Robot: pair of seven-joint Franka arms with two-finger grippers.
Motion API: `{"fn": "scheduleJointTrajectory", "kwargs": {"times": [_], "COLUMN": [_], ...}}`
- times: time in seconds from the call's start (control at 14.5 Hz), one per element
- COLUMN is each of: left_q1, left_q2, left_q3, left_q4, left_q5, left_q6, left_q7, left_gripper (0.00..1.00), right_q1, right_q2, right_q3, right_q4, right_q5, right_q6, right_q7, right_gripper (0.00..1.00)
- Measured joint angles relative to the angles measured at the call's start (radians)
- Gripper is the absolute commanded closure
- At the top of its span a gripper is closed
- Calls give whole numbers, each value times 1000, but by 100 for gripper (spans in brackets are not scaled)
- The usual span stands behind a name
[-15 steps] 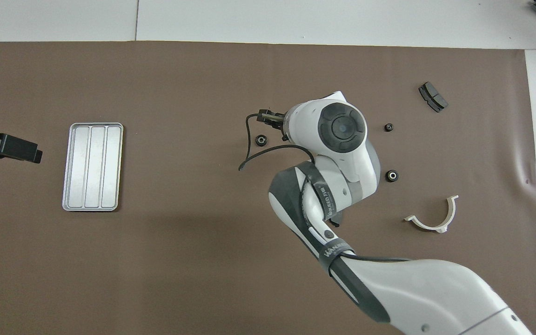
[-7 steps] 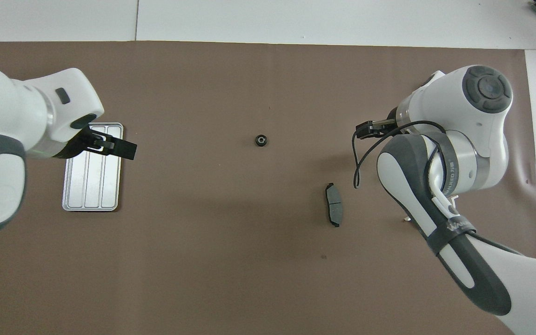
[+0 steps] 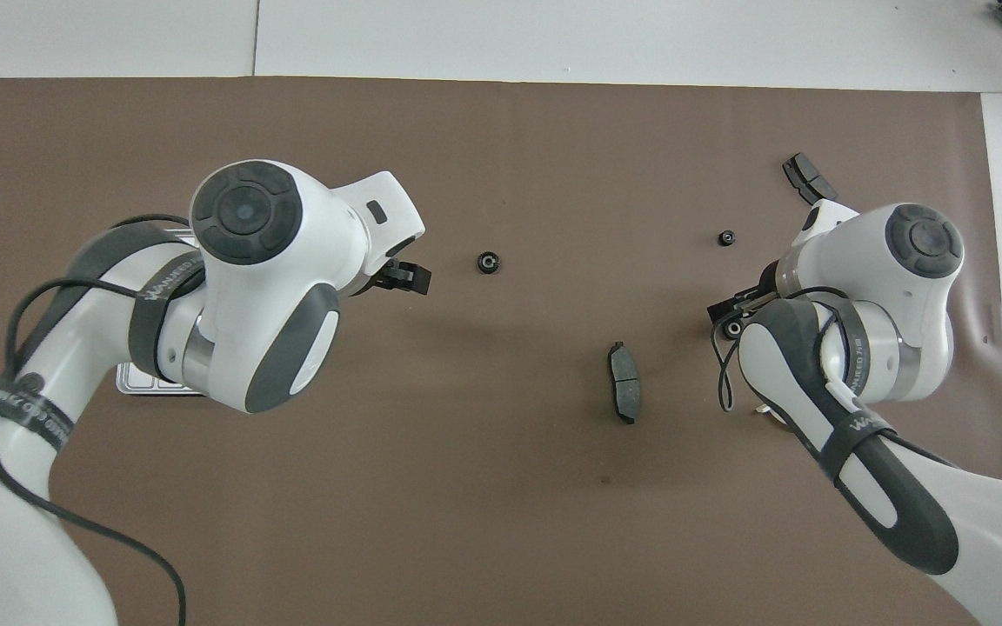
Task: Pick bearing gear from pile to tray
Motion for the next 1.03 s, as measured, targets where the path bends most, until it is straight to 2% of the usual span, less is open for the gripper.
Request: {"fn": "scheduleJointTrajectory", "kwargs": {"times": [0.28,0.41,0.55,0.62,0.83,1.03], "left_q1": [-57,-66,-78,-83,-85,-86], "left_q2": [169,217,247,256,267,273], "left_q3": [0,0,0,0,-1,-1], "left_q4": [100,130,149,154,155,155], "left_q5": [48,50,50,50,50,50], "left_q6": [93,114,152,179,235,265], "left_q7": [-150,-181,-209,-221,-229,-230], "left_gripper": [0,0,0,0,0,0], "right_q1": [1,0,1,1,1,1], "right_q2": [-11,-25,-34,-37,-40,-44], "right_q3": [9,9,9,9,9,9], "right_q4": [-65,-86,-98,-102,-111,-121], "right_q5": [0,0,0,0,0,0], "right_q6": [34,34,34,34,34,35], "right_q7": [-1,-2,-2,-2,-2,-2], "right_gripper": [0,17,34,38,47,49]}}
